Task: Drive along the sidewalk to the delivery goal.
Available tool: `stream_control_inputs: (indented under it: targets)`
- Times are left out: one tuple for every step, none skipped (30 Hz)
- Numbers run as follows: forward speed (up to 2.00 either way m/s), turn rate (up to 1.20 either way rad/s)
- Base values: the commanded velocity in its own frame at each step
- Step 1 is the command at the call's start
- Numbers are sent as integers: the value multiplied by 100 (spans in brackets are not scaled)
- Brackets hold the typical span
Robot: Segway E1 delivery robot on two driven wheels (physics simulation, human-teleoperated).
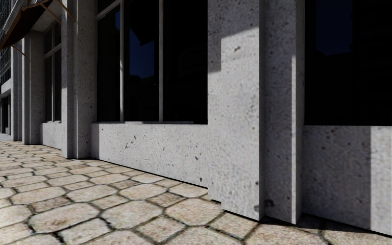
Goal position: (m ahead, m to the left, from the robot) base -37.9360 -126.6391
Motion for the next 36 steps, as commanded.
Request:
stream_control_inputs:
  targets:
    - [0, 0]
    - [0, 0]
    - [0, 0]
    - [0, 0]
    - [0, 0]
    - [0, 0]
    - [0, 0]
    - [0, 0]
    - [0, 0]
    - [-5, 0]
    - [-9, 0]
    - [-9, 0]
    - [-9, 0]
    - [-5, 0]
    - [-3, 0]
    - [-3, 0]
    - [-16, 0]
    - [-28, -4]
    - [-28, -4]
    - [-31, -18]
    - [-33, -28]
    - [-33, -33]
    - [-33, -35]
    - [-31, -35]
    - [-31, -35]
    - [-31, -36]
    - [-31, -42]
    - [-31, -50]
    - [-31, -52]
    - [-31, -53]
    - [-31, -53]
    - [-30, -53]
    - [-30, -55]
    - [-30, -56]
    - [-30, -57]
    - [-30, -57]
